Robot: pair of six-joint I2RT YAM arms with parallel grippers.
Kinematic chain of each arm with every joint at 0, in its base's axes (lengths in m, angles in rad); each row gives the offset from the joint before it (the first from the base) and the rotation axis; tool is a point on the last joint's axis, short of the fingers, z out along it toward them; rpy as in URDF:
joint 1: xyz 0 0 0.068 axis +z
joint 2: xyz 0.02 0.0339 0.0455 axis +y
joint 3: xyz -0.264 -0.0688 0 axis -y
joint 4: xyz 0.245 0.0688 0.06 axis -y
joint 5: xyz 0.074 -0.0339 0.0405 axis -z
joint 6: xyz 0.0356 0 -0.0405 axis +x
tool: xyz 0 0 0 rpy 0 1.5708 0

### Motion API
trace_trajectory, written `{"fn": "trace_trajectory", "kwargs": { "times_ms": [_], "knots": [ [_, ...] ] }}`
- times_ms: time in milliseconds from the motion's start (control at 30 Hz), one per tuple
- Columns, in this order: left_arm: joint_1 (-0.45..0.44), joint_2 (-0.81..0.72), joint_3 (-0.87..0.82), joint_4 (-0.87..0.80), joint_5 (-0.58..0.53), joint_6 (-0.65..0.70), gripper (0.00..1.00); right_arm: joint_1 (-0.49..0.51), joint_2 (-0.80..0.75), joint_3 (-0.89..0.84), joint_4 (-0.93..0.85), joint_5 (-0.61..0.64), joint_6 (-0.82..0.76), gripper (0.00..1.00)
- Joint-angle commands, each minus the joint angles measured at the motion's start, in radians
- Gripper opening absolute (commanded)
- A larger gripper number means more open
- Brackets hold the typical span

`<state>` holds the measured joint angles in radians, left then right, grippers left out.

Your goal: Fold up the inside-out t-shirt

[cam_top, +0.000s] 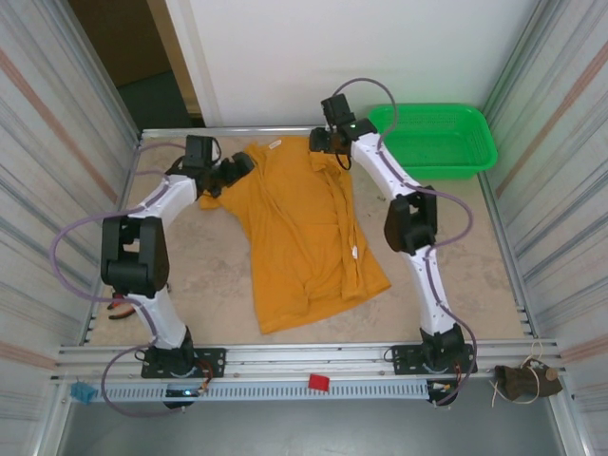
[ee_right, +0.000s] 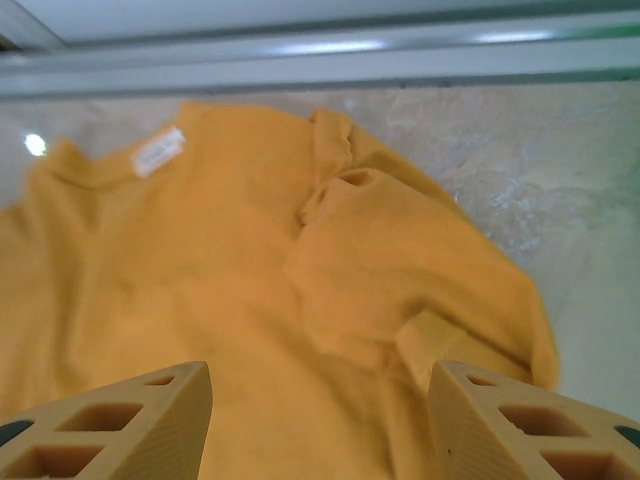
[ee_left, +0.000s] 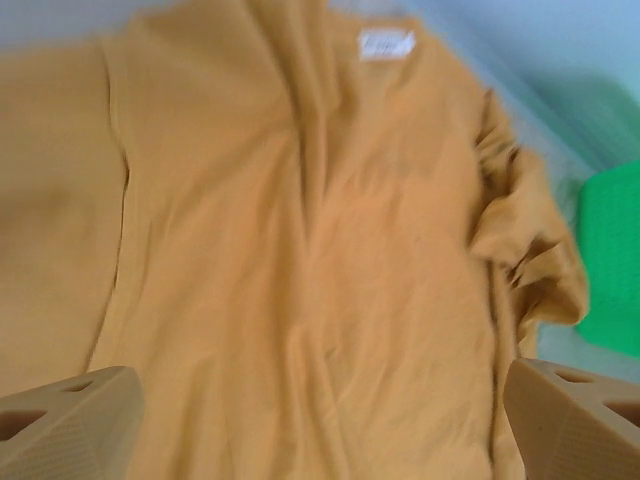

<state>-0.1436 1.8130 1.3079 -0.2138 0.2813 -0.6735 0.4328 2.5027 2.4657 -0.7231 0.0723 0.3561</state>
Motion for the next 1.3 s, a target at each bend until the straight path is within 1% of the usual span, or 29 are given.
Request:
{"fn": "trace_trajectory", "kwargs": {
  "times_ms": [0, 100, 267, 333, 367, 433, 467, 667, 833, 900, 1000, 1033, 1067, 1100, 1133, 1233, 1267],
  "knots": [
    [-0.016, 0.032, -0.025, 0.067, 0.026, -0.061, 0.93, 0.017, 0.102, 0.099, -0.063, 0.065, -0.12, 0.57],
    [-0.016, 0.08, 0.001, 0.059, 0.03, -0.059, 0.93, 0.007, 0.149, 0.101, -0.015, 0.07, -0.116, 0.56],
    [-0.016, 0.114, 0.029, 0.05, 0.026, -0.042, 0.93, -0.013, 0.199, 0.124, 0.017, 0.056, -0.082, 0.51],
    [-0.016, 0.126, 0.034, 0.051, 0.027, -0.043, 0.93, -0.019, 0.209, 0.125, 0.027, 0.063, -0.07, 0.42],
    [-0.015, 0.135, 0.038, 0.05, 0.028, -0.041, 0.93, -0.024, 0.214, 0.129, 0.03, 0.057, -0.063, 0.36],
    [-0.013, 0.155, 0.047, 0.053, 0.028, -0.042, 0.93, -0.039, 0.212, 0.136, 0.025, 0.047, -0.043, 0.14],
    [-0.011, 0.168, 0.054, 0.053, 0.024, -0.039, 0.93, -0.048, 0.205, 0.136, 0.025, 0.039, -0.034, 0.0],
    [0.011, 0.266, 0.141, 0.005, -0.027, 0.001, 0.93, -0.101, 0.1, 0.118, 0.019, 0.0, -0.001, 0.0],
    [0.039, 0.343, 0.237, -0.054, -0.077, 0.05, 0.92, -0.133, -0.004, 0.029, 0.07, 0.047, 0.01, 0.0],
    [0.052, 0.378, 0.298, -0.08, -0.114, 0.083, 0.93, -0.145, -0.012, 0.018, 0.083, 0.055, 0.015, 0.0],
    [0.071, 0.434, 0.423, -0.147, -0.127, 0.134, 0.93, -0.156, -0.005, 0.021, 0.083, 0.039, 0.024, 0.0],
    [0.075, 0.447, 0.467, -0.17, -0.131, 0.151, 0.93, -0.159, -0.003, 0.021, 0.082, 0.01, 0.024, 0.13],
    [0.079, 0.452, 0.502, -0.186, -0.126, 0.17, 0.93, -0.16, -0.006, 0.021, 0.079, -0.026, 0.023, 0.29],
    [0.08, 0.449, 0.522, -0.192, -0.121, 0.184, 0.93, -0.16, -0.012, 0.02, 0.078, -0.059, 0.018, 0.37],
    [0.08, 0.439, 0.54, -0.199, -0.114, 0.2, 0.93, -0.158, -0.023, 0.017, 0.079, -0.096, 0.009, 0.4],
    [0.078, 0.377, 0.549, -0.205, -0.089, 0.231, 0.94, -0.144, -0.071, 0.013, 0.077, -0.189, -0.006, 0.42],
    [0.076, 0.35, 0.541, -0.206, -0.08, 0.235, 0.94, -0.135, -0.091, 0.013, 0.072, -0.213, -0.008, 0.44]
  ]
}}
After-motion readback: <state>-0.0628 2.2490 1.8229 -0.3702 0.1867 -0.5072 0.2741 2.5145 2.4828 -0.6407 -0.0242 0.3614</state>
